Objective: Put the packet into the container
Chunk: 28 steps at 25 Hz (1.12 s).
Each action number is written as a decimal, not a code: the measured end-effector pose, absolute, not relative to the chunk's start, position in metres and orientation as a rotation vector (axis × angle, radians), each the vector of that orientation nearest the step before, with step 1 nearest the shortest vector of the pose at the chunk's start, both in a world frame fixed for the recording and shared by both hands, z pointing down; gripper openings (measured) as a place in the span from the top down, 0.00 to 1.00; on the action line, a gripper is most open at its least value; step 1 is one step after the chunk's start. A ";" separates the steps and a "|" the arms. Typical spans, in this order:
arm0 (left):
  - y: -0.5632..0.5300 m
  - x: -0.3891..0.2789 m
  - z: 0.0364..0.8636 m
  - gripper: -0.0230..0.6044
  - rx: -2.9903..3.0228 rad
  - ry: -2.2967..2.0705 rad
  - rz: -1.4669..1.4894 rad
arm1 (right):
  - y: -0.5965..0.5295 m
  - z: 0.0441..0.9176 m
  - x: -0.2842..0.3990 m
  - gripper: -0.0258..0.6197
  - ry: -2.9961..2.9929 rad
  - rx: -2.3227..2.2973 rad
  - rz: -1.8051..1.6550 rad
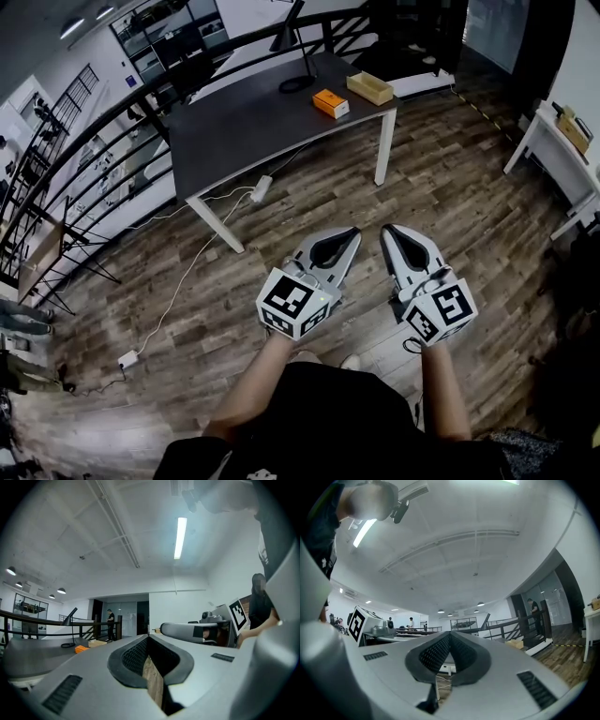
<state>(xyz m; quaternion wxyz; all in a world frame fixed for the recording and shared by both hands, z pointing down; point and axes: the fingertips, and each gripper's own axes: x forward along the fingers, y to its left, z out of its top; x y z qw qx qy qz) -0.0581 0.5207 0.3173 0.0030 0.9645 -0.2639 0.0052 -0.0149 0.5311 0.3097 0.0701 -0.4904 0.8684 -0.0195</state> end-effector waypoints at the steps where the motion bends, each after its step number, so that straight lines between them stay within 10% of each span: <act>1: 0.519 -0.057 0.319 0.95 3.022 -0.834 0.021 | 0.529 0.311 -0.012 0.95 2.610 -1.475 -0.065; 28: 0.334 -0.041 0.334 0.95 3.007 -0.793 0.020 | 0.352 0.328 0.000 0.95 2.621 -1.534 -0.104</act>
